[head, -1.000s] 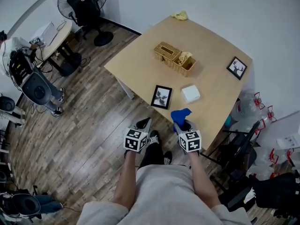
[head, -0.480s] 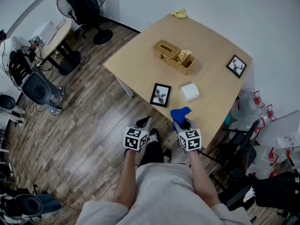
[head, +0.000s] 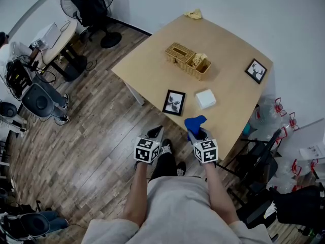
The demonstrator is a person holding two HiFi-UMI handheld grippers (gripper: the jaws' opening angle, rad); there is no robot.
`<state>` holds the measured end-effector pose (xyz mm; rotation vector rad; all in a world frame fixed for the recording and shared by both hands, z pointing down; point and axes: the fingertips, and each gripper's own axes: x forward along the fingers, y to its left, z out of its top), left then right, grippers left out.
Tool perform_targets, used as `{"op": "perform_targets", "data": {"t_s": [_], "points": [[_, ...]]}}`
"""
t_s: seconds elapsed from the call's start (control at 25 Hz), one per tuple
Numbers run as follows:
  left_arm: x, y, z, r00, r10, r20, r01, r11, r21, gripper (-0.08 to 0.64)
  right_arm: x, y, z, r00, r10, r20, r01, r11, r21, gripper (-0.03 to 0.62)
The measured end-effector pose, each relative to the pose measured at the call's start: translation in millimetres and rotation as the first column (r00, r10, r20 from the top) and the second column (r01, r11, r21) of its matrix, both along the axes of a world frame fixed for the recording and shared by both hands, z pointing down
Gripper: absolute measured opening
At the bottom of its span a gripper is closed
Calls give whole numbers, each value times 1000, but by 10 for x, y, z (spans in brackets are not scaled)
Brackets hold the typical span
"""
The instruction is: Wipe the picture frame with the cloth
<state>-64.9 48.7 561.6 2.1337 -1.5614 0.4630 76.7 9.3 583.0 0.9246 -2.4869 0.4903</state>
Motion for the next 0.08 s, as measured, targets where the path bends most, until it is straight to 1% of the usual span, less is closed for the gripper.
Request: {"op": "perform_targets", "data": {"t_s": [0.08], "points": [[-14,12,2,1000,-1,-1,1,1000,0,52,-13,8,3,1000,0,-1,0,1000,0,104]]}}
